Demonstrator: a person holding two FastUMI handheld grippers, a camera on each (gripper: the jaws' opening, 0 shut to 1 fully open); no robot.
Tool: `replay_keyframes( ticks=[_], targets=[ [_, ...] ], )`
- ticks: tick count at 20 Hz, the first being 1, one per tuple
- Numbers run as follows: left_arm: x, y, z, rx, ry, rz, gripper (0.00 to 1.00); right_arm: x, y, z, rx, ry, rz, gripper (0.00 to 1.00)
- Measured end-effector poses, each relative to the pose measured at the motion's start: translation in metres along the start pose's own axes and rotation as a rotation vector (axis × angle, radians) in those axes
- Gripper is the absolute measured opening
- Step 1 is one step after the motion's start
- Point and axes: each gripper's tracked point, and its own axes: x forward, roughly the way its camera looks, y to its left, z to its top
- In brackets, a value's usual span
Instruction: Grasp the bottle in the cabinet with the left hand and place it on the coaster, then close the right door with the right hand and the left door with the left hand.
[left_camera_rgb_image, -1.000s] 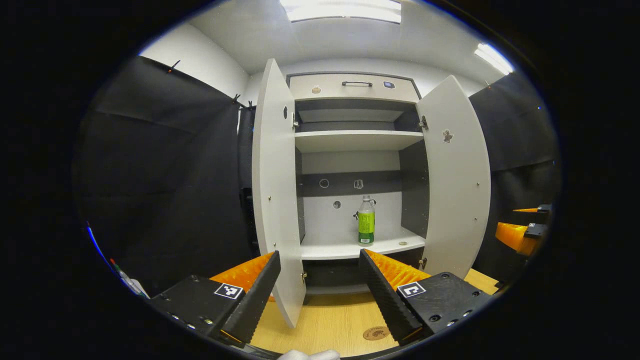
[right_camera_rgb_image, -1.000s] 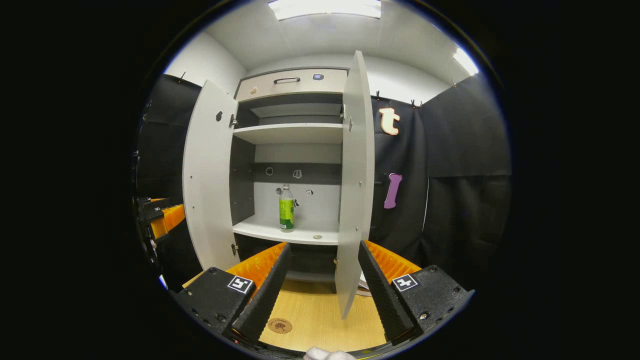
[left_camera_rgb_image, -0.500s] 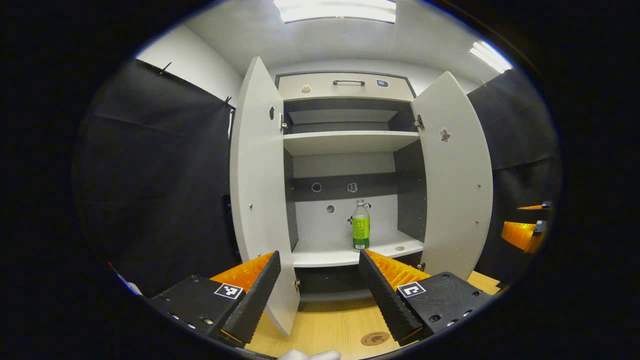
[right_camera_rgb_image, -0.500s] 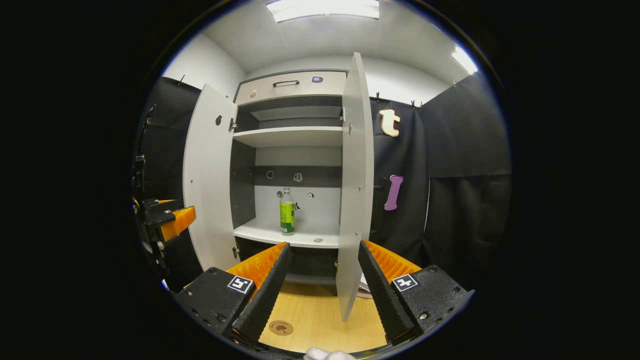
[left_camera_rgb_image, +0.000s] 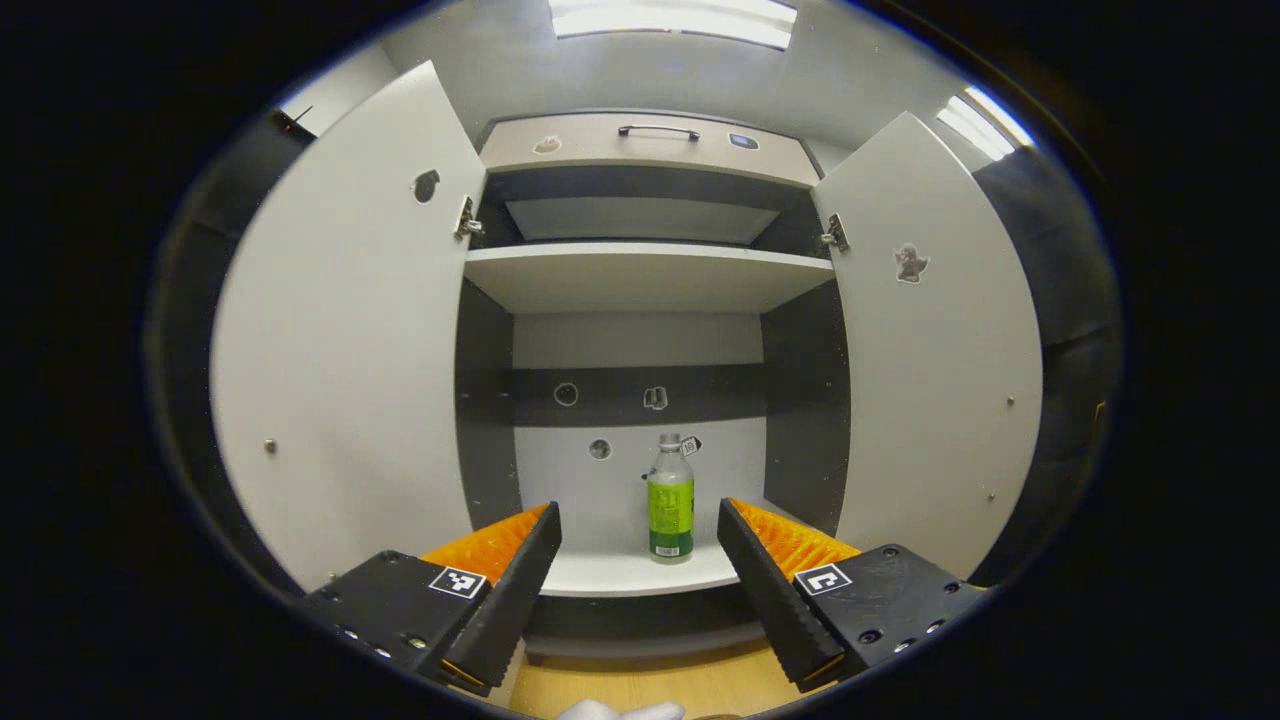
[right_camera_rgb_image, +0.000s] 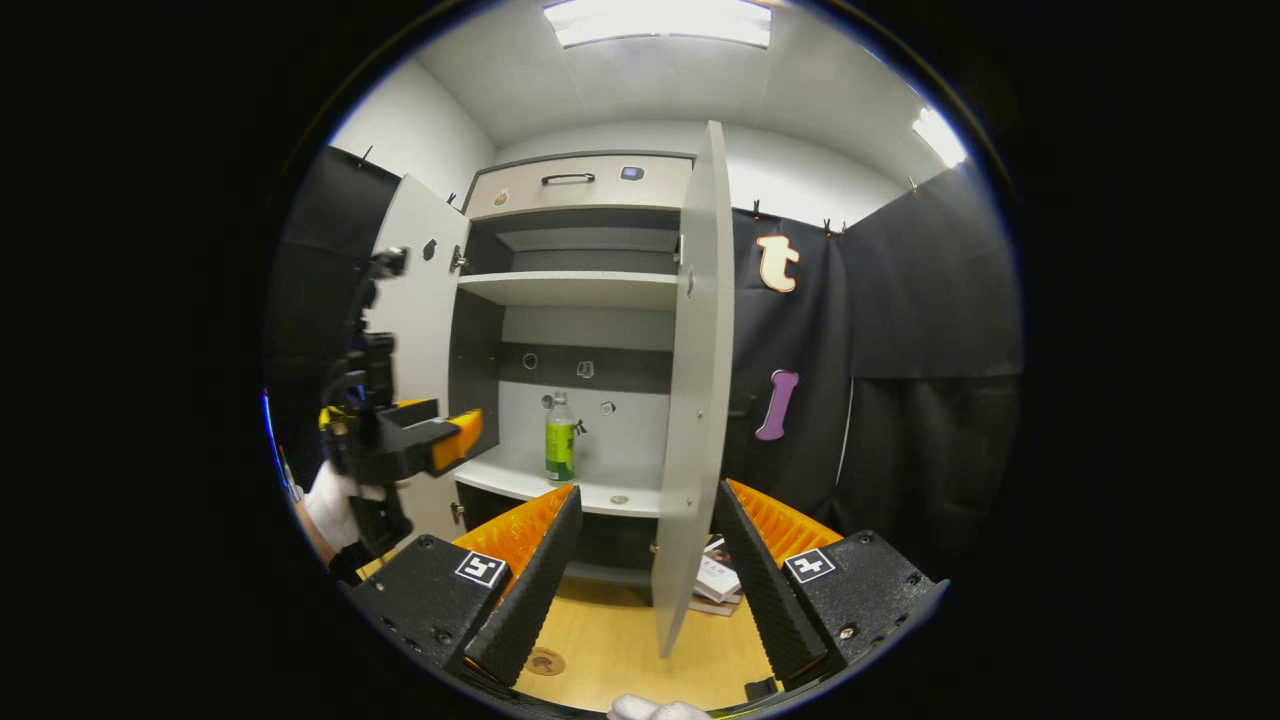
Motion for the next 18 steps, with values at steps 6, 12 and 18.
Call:
replay_keyframes(
  ticks=[6,12,18],
  targets=[
    [0.087,-0.019,-0.022,-0.008,0.022,-0.015,0.96,0.007,-0.015,0.003,-0.029,0.014,-0.068,0.83],
    [0.155,-0.022,-0.066,0.013,0.095,0.035,0.96,0.021,-0.019,-0.007,-0.06,0.056,-0.092,0.83],
    [0.185,-0.018,-0.09,0.013,0.127,0.064,0.96,0.029,-0.028,-0.023,-0.058,0.116,-0.102,0.84]
  ],
)
